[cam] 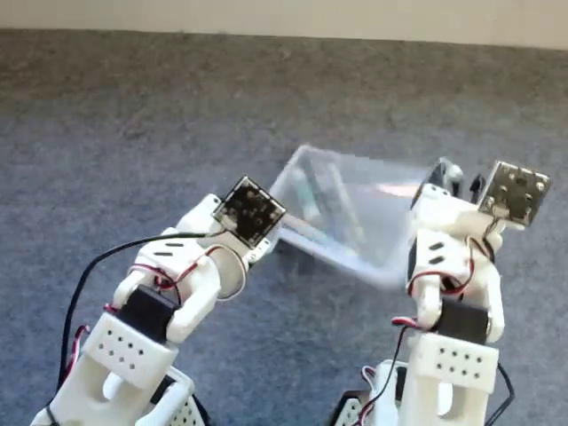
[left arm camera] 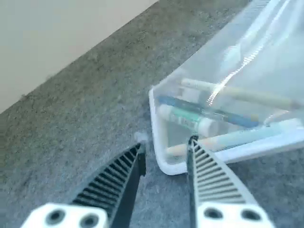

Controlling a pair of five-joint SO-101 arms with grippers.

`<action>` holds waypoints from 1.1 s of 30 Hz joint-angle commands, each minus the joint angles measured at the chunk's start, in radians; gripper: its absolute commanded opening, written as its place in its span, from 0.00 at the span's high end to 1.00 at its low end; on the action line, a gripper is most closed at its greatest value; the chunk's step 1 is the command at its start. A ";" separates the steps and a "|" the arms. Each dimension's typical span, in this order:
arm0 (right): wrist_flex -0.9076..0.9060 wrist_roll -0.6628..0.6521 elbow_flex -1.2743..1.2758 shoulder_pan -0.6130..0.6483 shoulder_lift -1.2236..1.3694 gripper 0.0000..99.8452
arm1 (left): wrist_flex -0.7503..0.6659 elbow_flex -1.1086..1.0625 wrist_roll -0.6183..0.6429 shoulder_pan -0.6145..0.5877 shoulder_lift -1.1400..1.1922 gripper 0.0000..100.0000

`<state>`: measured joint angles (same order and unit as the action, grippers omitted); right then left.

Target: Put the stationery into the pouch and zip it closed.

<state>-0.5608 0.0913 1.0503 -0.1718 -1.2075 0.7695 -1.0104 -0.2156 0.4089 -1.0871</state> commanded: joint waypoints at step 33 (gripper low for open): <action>-0.168 -0.002 -0.027 0.315 -0.160 1.00 | -0.048 0.041 0.074 -0.160 -0.004 0.99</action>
<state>-0.7250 0.0913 1.0503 0.1013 -1.3487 0.7495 -1.0104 -0.1481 0.2831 -1.0871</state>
